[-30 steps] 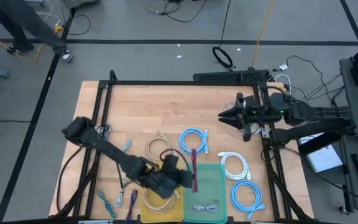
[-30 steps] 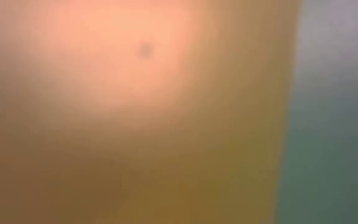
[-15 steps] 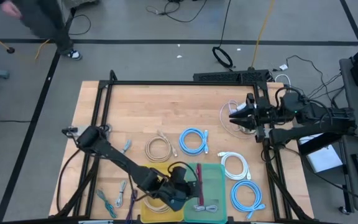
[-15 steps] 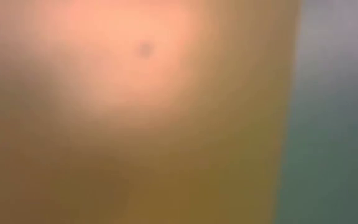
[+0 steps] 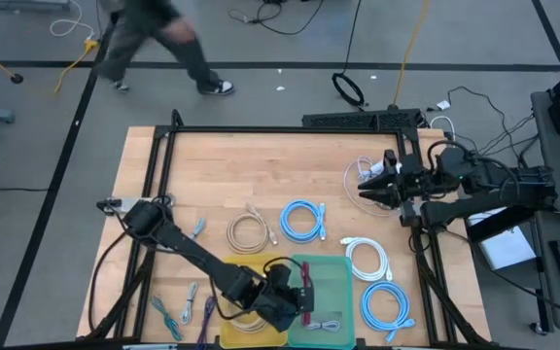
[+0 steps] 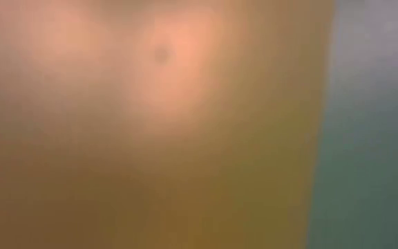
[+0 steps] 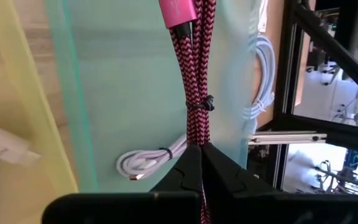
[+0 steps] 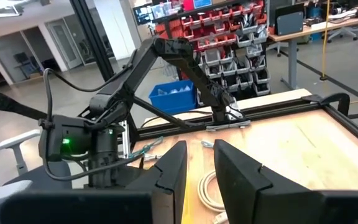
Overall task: Pick & Place USB Port
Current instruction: Put the small pink striped charger cable into the green bin, then put the large brown charger cable into the yellow bin
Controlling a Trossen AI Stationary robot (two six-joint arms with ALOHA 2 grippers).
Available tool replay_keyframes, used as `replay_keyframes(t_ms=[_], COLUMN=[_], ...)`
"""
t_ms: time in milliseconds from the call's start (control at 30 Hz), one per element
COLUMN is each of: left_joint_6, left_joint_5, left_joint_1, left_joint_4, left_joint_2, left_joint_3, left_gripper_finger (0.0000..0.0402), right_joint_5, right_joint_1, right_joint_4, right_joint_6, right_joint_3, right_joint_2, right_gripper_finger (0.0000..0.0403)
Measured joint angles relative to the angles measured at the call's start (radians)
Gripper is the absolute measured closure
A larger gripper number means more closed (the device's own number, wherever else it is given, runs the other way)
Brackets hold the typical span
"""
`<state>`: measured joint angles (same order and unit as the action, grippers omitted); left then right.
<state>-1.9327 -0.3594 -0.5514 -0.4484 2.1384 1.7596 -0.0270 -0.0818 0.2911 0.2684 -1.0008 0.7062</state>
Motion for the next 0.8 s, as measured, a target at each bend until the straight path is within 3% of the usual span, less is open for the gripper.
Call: replay_keyframes(t_ms=[400, 800], left_joint_6=[0.053, 0.109], left_joint_5=[0.066, 0.086], left_joint_1=[0.013, 0.037], left_joint_4=[-0.047, -0.015], left_joint_2=[0.003, 0.003], left_joint_3=[0.000, 0.000], left_gripper_finger=[0.0372, 0.0297], right_joint_5=[0.000, 0.000], right_joint_1=[0.000, 0.000], right_joint_4=[-0.001, 0.000], right_joint_6=[0.007, 0.007], right_joint_3=[0.000, 0.000], right_joint_2=[0.000, 0.000], right_gripper_finger=[0.0330, 0.0330])
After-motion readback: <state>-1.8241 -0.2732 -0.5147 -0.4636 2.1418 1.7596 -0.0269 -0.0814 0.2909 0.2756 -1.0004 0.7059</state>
